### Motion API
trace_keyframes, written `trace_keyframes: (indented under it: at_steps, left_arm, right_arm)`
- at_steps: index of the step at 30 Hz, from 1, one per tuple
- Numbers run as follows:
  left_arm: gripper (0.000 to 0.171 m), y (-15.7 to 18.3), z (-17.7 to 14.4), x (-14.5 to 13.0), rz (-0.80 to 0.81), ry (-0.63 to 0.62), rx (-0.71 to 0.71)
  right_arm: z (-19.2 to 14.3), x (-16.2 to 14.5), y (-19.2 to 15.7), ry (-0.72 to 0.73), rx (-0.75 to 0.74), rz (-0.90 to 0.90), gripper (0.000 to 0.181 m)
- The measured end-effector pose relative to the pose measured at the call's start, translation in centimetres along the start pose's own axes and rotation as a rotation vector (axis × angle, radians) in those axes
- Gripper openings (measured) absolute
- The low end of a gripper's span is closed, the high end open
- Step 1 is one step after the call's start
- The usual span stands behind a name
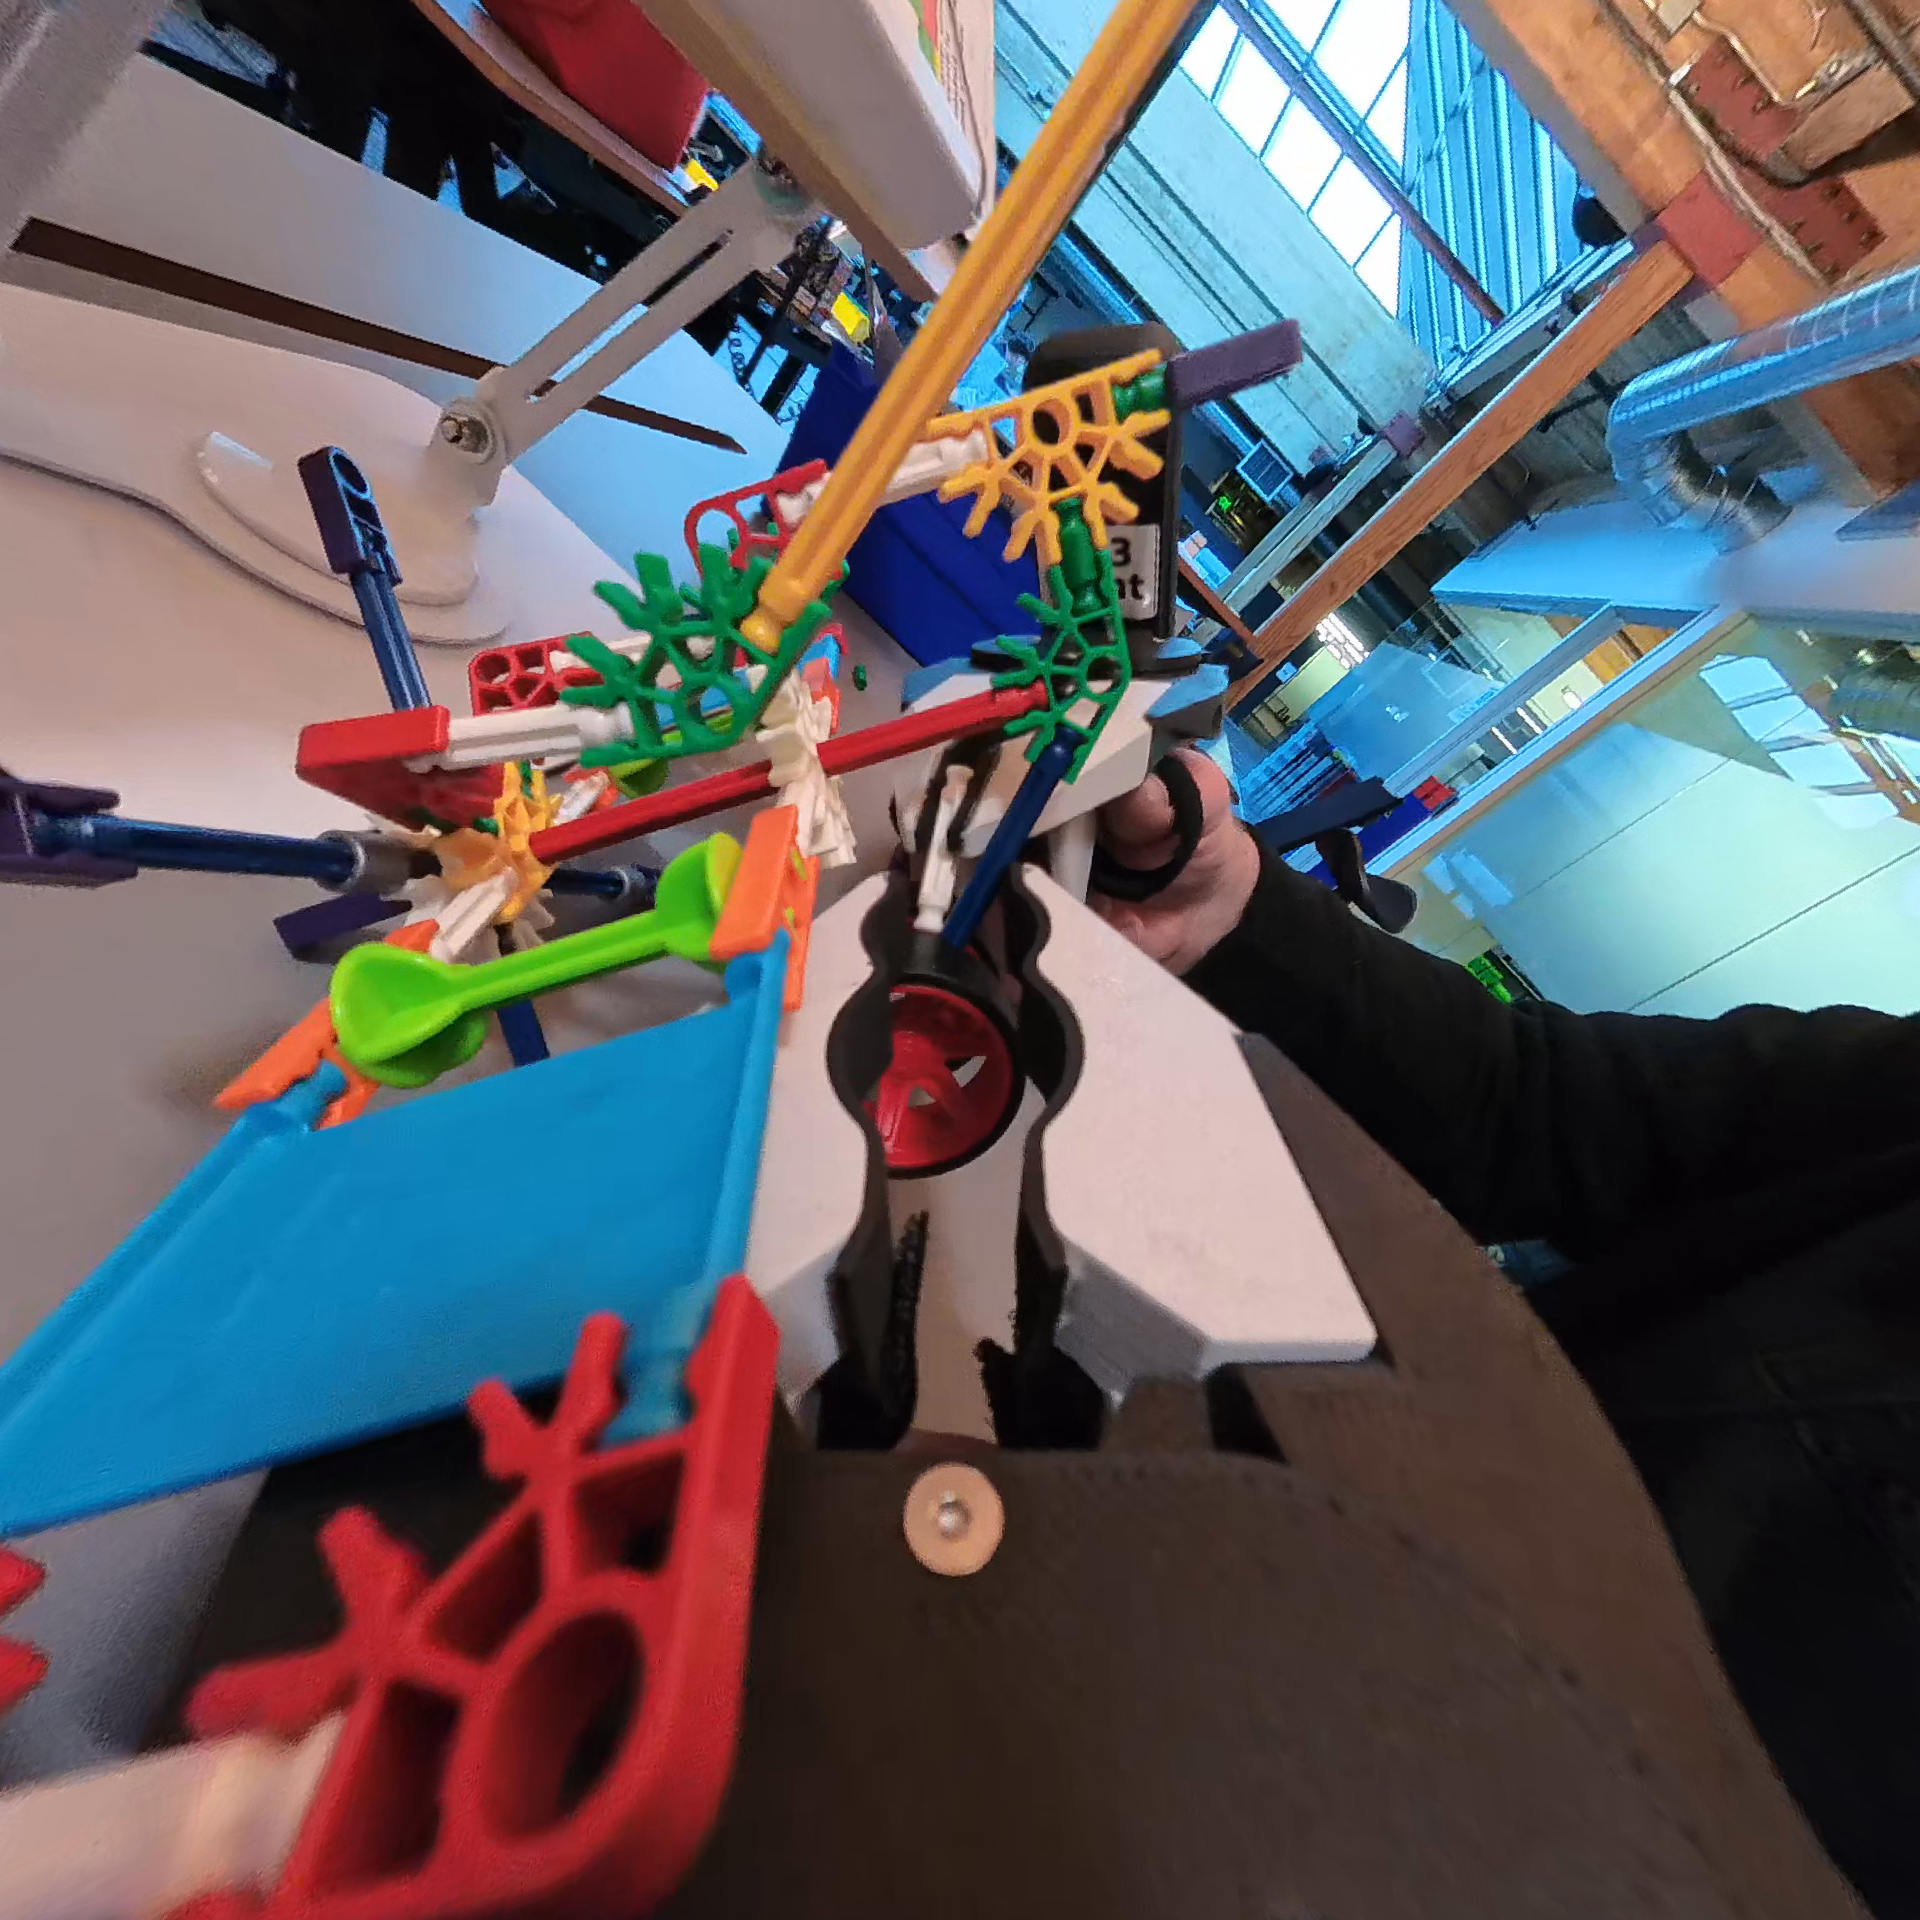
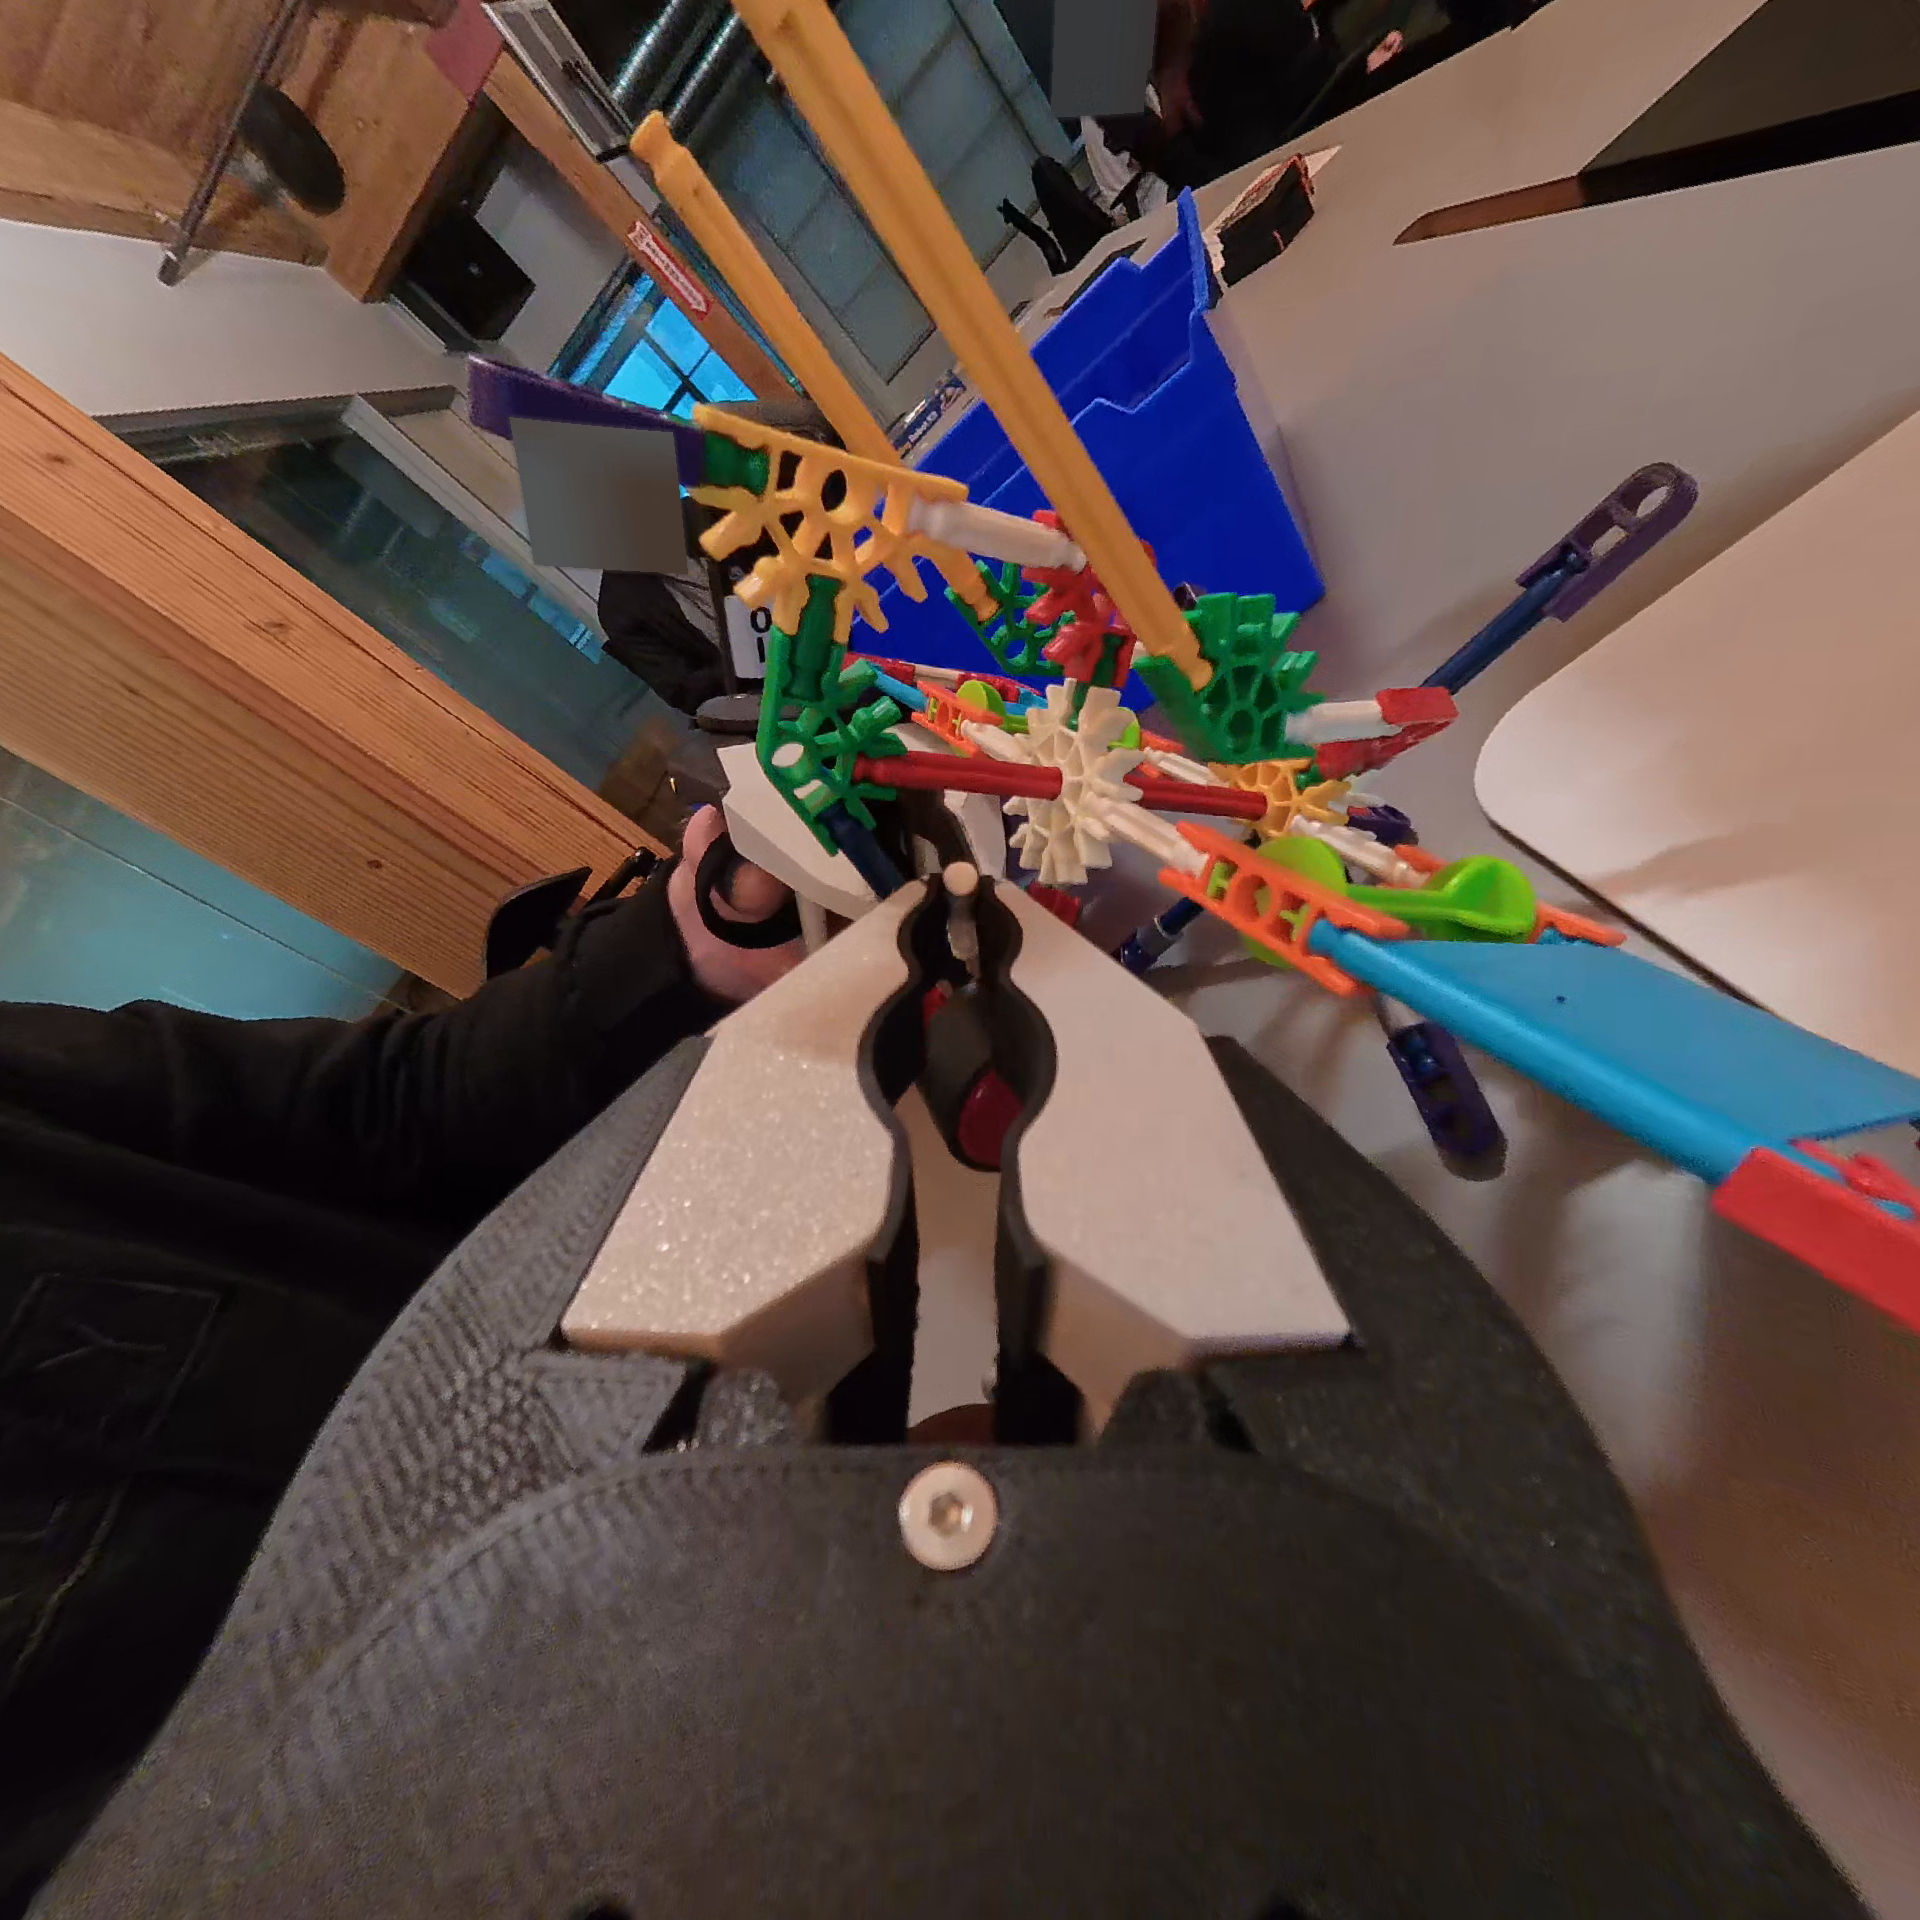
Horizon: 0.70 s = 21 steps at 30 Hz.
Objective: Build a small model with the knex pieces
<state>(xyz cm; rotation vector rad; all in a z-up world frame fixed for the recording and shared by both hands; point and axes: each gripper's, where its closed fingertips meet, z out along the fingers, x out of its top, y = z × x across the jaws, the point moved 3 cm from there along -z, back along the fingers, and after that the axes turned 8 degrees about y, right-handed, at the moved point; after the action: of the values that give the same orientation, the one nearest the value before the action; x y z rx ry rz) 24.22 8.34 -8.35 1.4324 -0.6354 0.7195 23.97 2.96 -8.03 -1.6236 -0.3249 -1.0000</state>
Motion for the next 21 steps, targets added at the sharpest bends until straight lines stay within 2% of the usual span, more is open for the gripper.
trace_keyframes:
  at_steps: [8,16,21]
  left_arm:
    - [0.022,-0.7,-0.6,0.3,-0.019,0.001,0.050]
    - [0.013,-1.1,-0.5,0.5,-0.023,0.024,0.067]
    - [0.012,-1.0,-0.2,0.3,-0.009,0.017,0.073]
  right_arm:
    - [0.1,0.2,0.2,0.011,-0.016,-0.008,0.002]
    - [0.1,1.0,0.3,0.075,-0.048,-0.036,0.002]
    - [0.7,0.6,-0.1,0.061,-0.041,-0.042,0.002]
